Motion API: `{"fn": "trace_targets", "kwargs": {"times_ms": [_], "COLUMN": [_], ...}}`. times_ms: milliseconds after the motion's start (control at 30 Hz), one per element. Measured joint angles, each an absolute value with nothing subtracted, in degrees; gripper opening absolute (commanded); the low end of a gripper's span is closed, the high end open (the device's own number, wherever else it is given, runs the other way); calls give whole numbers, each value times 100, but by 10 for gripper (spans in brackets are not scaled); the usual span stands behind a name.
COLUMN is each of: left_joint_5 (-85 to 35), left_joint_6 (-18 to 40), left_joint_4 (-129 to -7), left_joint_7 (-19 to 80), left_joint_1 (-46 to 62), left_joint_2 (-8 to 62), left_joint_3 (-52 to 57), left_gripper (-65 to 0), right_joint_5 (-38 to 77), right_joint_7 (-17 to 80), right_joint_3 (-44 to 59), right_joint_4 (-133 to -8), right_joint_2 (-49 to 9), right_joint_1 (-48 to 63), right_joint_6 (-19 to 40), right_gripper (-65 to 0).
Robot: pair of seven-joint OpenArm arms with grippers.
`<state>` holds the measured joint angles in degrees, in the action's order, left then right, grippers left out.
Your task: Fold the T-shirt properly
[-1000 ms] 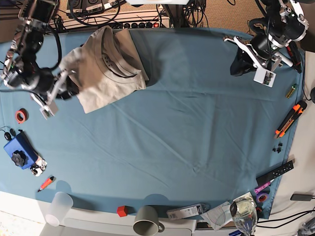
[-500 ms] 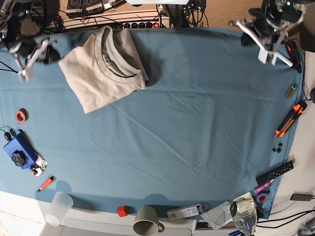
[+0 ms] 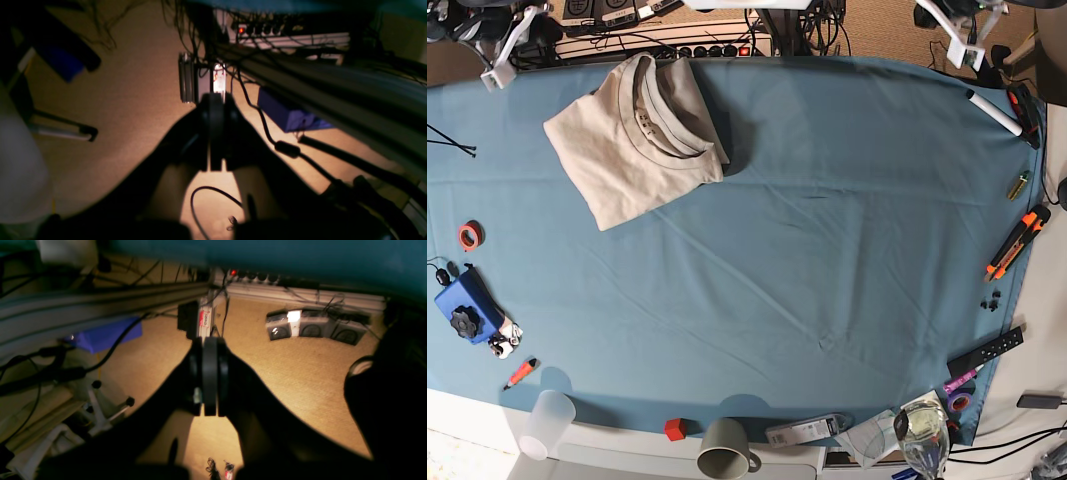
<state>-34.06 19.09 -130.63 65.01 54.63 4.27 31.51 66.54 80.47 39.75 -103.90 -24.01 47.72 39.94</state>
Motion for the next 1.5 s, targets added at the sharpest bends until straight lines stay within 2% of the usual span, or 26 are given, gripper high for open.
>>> {"fn": "trace_targets", "kwargs": {"times_ms": [233,367,467,633,767,833,1033,1233,1500], "left_joint_5": [-3358,-3212,-3105,-3065,-2849,-2735,-1868,-913,64], "left_joint_6": [1914,1929,2154,2316,2672,2665,2663,2644,1909], "left_joint_4": [-12103,-11358,-10807,-9760,-8853,-8390,-6984,-5653,-4108], "left_joint_7": [6217,5911,5935,5763,5546,5360,4609,3454,1892], "left_joint_1": [5596,5568,5404,4831,4366,4101,3310,2646,1981], "left_joint_2": [427,427,427,419,414,416,517,755,709], "left_joint_3": [3142,3138,3133,3133,3135,3138,3144,3157,3155], "left_gripper": [-650,-650,-650,-650,-650,-650,-650,-650,-650], "right_joint_5": [5662,5439,4978,4134,3734,3535,2818,1817,681], "right_joint_7": [8031,8005,7946,7784,7509,7389,6337,4882,3288], "right_joint_3": [3957,3629,3323,2635,2167,2036,1885,1885,1890], "right_joint_4": [-10385,-10377,-10154,-9214,-8228,-7684,-6045,-4812,-3747], "right_joint_2": [-1485,-1505,-1527,-1527,-1520,-1525,-1525,-1538,-1557], "right_joint_1": [4825,4823,4790,4770,4414,4123,3260,2561,1627], "right_joint_6": [3994,3992,4001,3983,3999,3999,3986,3972,3953], "right_gripper": [-650,-650,-650,-650,-650,-650,-650,-650,-650]}}
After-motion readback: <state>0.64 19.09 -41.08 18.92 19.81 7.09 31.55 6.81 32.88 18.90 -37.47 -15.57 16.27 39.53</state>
